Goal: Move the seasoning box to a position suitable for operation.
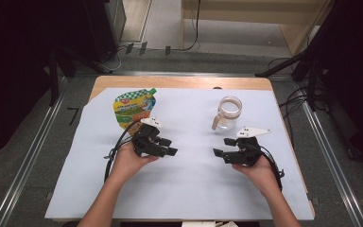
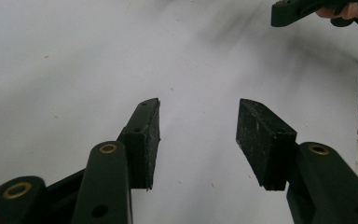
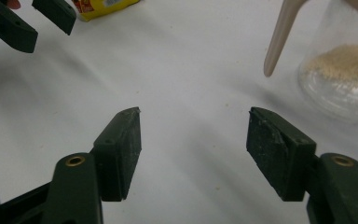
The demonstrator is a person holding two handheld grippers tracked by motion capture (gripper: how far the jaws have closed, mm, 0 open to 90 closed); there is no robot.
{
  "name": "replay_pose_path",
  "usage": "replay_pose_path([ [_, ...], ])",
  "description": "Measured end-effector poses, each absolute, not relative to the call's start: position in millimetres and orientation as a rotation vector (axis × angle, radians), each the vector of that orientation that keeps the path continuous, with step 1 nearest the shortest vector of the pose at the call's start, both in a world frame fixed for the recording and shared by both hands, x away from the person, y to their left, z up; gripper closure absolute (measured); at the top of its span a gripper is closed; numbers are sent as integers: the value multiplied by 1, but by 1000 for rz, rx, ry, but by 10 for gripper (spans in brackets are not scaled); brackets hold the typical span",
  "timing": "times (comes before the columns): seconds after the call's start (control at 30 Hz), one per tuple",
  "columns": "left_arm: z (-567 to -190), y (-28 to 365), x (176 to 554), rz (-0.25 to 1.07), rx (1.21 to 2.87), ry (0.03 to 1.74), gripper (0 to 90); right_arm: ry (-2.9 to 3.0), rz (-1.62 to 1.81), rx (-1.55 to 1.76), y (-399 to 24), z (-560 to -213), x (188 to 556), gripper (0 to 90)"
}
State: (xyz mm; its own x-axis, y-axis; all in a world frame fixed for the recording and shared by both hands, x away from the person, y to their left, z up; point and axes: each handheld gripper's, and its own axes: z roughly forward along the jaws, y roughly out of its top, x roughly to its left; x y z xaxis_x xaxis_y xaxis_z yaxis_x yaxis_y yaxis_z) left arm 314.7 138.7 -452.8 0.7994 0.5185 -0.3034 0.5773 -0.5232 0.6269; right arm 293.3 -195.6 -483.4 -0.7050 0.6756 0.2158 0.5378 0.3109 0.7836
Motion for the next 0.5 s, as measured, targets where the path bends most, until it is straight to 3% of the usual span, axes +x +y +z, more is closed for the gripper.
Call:
replay_pose_path([
  [0.3,-449,137,308,-43,2249,736,458,2432,1347,1103,-192,-483,295,422],
  [0.5,-447,138,311,-91,2199,743,431,2439,1375,1088,-192,-484,296,438],
])
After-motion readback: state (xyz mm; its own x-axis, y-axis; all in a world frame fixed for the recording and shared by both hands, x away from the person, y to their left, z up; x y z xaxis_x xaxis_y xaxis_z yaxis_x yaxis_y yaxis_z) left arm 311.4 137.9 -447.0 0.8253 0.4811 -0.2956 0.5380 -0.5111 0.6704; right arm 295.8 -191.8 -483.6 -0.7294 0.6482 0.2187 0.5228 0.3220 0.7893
